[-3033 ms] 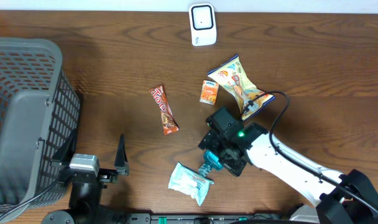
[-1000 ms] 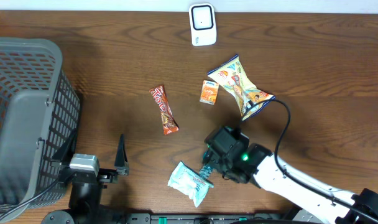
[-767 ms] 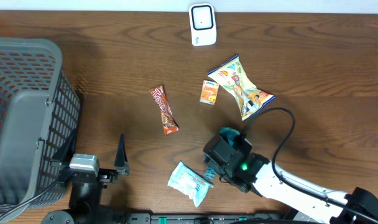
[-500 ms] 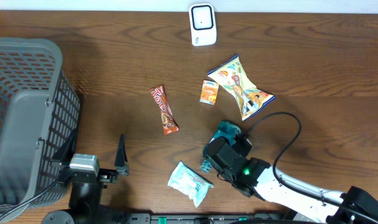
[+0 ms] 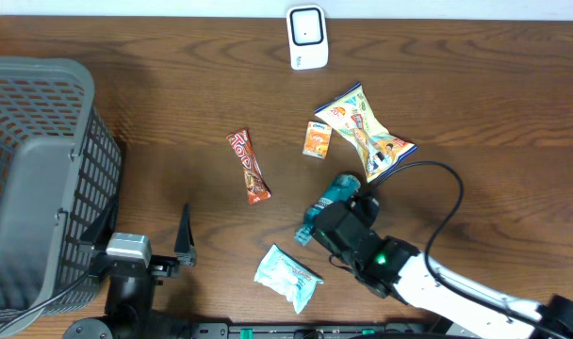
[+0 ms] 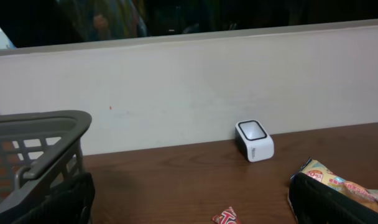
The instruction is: Scan the item barcode
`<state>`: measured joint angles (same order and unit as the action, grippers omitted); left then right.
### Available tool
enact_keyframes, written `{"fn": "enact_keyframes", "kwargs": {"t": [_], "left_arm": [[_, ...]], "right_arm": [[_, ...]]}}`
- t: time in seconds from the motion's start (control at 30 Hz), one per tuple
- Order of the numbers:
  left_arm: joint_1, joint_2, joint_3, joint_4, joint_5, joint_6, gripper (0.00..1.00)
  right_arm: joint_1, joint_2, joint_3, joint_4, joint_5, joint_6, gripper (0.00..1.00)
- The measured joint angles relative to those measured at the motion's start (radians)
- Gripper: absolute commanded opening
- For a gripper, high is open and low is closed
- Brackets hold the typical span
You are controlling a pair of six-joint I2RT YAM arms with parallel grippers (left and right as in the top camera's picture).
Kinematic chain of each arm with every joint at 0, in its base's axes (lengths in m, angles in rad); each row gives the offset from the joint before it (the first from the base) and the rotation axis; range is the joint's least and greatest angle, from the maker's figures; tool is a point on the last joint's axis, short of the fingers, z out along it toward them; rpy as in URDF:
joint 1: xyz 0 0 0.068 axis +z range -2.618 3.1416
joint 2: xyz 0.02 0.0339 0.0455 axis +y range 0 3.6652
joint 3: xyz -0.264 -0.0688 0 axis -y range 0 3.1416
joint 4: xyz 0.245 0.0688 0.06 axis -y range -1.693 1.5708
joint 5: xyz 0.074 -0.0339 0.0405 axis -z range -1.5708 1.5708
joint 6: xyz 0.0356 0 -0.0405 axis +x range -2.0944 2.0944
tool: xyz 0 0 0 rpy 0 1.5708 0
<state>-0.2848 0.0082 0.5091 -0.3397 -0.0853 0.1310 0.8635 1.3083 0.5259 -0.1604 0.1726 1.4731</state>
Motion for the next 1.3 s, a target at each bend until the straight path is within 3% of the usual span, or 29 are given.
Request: {"fn": "enact_keyframes", "kwargs": {"t": [0.2,0.5,0.63,0.83,1.1,1.3], "left_arm": [[0.0,0.0,0.0,0.0,0.0,0.0,1.0],[0.0,0.0,0.0,0.0,0.0,0.0,1.0],[0.0,0.0,0.0,0.0,0.0,0.0,1.0],[0.0,0.0,0.0,0.0,0.0,0.0,1.0],[0.0,0.0,0.0,0.0,0.0,0.0,1.0],[0.0,0.0,0.0,0.0,0.0,0.0,1.0]], "right_arm": [[-0.064,0.023,-0.008,-0.072,-0.024,-0.14,0.04],[-0.087,0.023,0.001,-0.096,-0.07,-0.251,0.33],[-0.087,0.023,0.088,-0.201,-0.078,-0.37,0.58],[-0.1,0.027,0.329,-0.31,-0.052,-0.738,0.98],[-0.169,0.135,0.407,-0.141,-0.003,-1.373,0.99],[-0.168,0.183,0.409,-0.049,0.076,-1.685,0.99]]}}
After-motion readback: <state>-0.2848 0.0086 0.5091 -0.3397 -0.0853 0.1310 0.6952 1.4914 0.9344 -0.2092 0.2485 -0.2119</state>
